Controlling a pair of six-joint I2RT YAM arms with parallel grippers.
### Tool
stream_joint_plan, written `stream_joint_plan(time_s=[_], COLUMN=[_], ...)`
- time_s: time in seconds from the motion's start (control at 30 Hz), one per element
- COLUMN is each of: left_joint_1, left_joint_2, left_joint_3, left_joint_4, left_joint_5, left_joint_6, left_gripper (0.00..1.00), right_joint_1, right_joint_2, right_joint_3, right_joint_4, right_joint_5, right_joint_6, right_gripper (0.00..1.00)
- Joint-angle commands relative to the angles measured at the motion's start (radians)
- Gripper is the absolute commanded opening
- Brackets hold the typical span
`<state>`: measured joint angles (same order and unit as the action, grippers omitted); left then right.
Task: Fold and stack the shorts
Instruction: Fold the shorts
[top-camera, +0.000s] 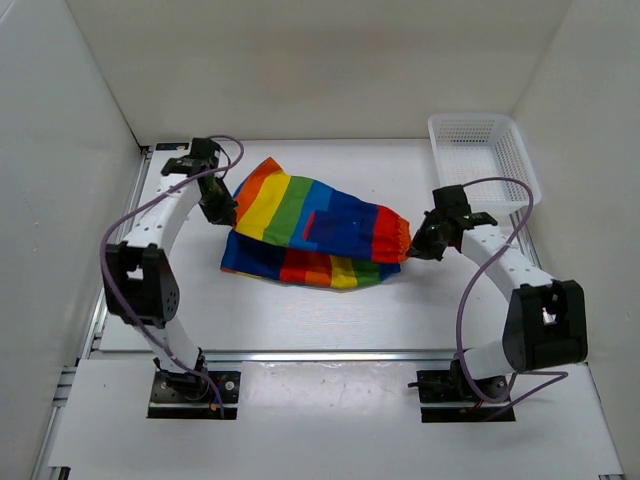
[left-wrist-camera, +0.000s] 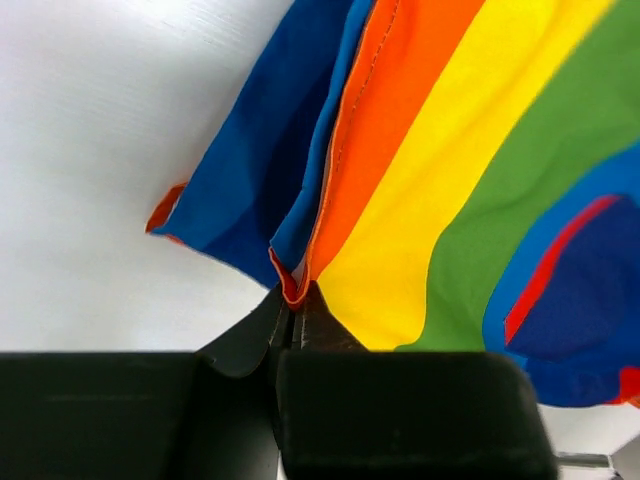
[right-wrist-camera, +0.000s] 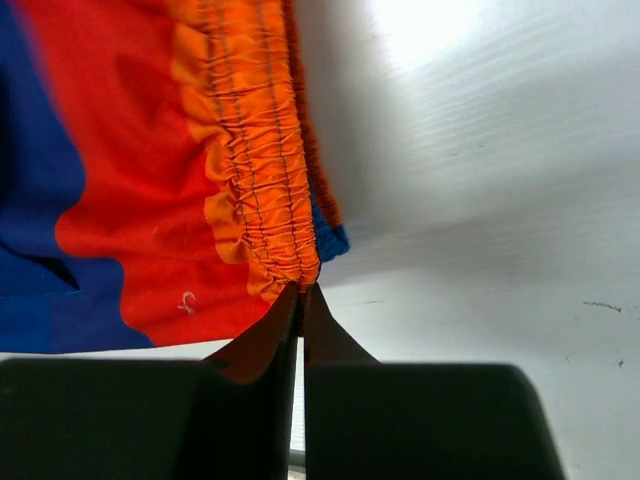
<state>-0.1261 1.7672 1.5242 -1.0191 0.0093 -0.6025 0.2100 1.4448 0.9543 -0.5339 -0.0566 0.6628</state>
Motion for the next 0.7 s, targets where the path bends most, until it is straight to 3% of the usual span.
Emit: stream_joint_plan(time_s=[0.0,0.2,0.4,0.47,0.5,0.57,0.63,0.67], left_joint_1=[0.022,0.022,-0.003,-0.003,-0.003,-0.003,-0.003,0.006], left_joint_2=[-0.178,-0.363,-0.327,-0.305,-0.296,-0.311,-0.331,-0.331], left_joint_3=[0.002,-0.334,-0.533,-0.533,-0.533,-0.52,-0.448,-0.411], left_joint_4=[-0.05,0.031,0.138,0.148,0.148,0.139,0.084,0.061], left_joint_5=[-0.025,0.038,0.017,0.008,0.024,0.035,0.006,-0.011], left_joint_6=[0.001,-0.072,-0.128,-0.128,-0.102,-0.077,-0.034,-0.022], left_gripper=[0.1,0.1,0.11,0.27,0.47,0.69,0.98,0.99], right_joint_1=[0.0,0.009,0.02,0.02,0.02,0.02,0.02,0.02], right_joint_2=[-0.081,-0.07,0.057,0.107,0.108,0.097,0.051,0.039], right_joint_3=[0.06,0.029,-0.046,-0.057,-0.057,-0.057,-0.057,-0.046], right_joint_4=[-0.055,-0.034,0.058,0.068,0.083,0.094,0.094,0.094], right_joint_5=[0.006,-0.034,-0.034,-0.071,-0.092,-0.127,-0.118,-0.105], right_joint_6=[-0.043,-0.08,-0.089,-0.089,-0.101,-0.111,-0.12,-0.13], right_gripper=[0.0,0.0,0.0,0.03,0.26,0.53,0.73,0.77])
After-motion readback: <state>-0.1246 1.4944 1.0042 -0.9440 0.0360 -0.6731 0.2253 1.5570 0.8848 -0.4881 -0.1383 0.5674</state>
